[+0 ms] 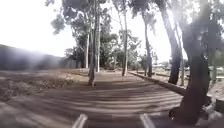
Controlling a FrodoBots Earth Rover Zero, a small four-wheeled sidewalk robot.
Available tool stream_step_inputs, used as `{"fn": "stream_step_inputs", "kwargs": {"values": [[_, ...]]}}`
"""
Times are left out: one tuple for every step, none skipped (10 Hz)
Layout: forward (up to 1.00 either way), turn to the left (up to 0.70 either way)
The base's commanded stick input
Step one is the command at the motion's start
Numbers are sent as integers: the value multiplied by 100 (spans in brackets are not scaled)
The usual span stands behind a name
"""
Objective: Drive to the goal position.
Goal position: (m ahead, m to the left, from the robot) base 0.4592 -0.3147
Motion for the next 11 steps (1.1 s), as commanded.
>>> {"fn": "stream_step_inputs", "kwargs": {"values": [[70,0],[70,0],[70,0],[70,0],[70,0],[52,0],[34,0],[15,0],[0,0],[0,0],[0,0]]}}
